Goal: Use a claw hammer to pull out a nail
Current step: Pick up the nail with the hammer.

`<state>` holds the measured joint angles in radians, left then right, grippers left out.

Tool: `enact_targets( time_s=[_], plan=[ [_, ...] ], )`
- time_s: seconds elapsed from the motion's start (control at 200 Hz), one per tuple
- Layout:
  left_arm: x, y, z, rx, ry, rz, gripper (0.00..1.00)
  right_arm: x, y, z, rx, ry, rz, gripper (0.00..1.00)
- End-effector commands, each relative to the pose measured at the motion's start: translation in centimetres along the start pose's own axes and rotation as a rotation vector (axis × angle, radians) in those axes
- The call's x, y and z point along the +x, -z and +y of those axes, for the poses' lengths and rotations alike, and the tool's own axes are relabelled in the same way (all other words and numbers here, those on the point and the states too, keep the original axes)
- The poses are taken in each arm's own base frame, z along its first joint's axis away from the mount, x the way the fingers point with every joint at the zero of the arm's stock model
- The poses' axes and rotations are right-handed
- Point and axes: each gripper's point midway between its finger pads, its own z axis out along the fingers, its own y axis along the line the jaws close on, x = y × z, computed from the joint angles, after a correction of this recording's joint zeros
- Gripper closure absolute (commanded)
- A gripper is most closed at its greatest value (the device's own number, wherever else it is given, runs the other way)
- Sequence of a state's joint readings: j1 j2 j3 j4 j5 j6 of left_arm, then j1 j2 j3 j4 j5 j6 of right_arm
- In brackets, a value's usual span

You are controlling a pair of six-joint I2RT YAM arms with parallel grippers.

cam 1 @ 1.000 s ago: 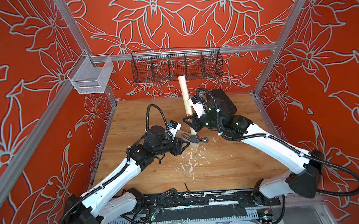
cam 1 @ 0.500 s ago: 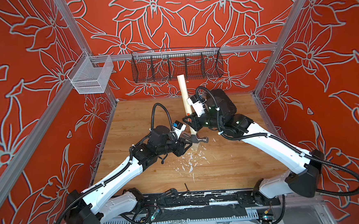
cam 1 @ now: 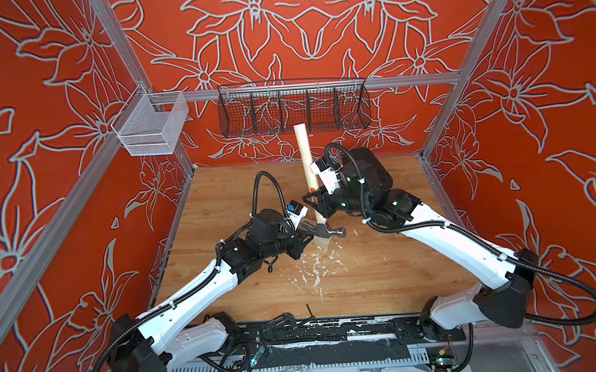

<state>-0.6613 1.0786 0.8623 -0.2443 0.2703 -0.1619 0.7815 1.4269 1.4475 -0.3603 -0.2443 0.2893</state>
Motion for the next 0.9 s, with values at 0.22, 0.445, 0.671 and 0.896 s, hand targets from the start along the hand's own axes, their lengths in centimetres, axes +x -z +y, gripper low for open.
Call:
enact_targets(
  time_s=[0.22, 0.445, 0.671, 0.896],
  plan=[
    [-1.3, 0.7, 0.1, -0.03, -0.01, -0.025, 1.0, -4.8, 2.6, 2.7, -0.072, 0.023, -0.149, 1.0],
    [-1.7, 1.1, 0.6, -0.071, -0.01, -0.041, 1.0, -4.3, 2.8, 2.6, -0.064, 0.032, -0.14, 1.0],
    [-1.5, 1.7, 2.6, -0.184, 0.013, -0.053, 1.0, -4.1, 3.0, 1.7, -0.014, 0.053, -0.137, 1.0],
    [-2.1, 2.9, 5.1, -0.288, 0.096, -0.108, 1.0, -3.2, 2.7, 0.9, 0.019, 0.054, -0.123, 1.0]
  ],
)
